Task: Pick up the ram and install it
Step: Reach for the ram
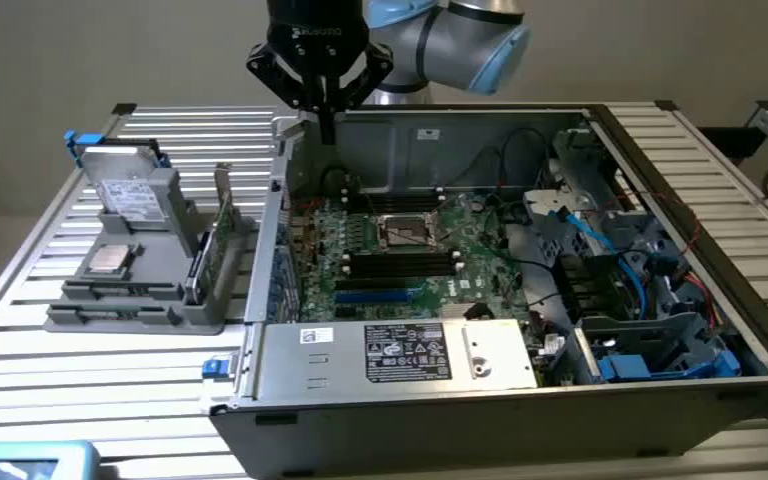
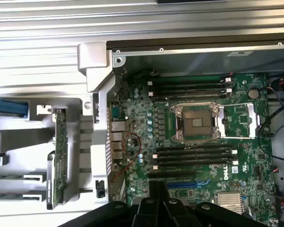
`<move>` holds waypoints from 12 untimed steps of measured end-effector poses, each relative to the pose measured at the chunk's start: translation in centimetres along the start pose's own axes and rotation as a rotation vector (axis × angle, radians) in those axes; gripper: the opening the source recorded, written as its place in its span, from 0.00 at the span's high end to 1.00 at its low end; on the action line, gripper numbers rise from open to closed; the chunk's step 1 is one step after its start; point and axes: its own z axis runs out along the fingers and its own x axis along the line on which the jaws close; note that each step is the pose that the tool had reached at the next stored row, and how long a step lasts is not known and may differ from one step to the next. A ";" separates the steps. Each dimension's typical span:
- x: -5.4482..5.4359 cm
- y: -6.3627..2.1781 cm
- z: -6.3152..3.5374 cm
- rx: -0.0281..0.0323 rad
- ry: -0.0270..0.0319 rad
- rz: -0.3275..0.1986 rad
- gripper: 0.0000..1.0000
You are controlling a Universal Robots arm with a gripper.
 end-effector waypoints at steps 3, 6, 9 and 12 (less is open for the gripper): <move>0.0 0.00 0.00 0.0000 0.0000 0.000 0.89; 0.0 0.00 0.00 0.0000 0.0000 0.000 0.89; 0.0 0.00 0.00 0.0000 0.0000 0.000 0.89; 0.0 0.00 0.00 0.0000 0.0001 0.000 0.89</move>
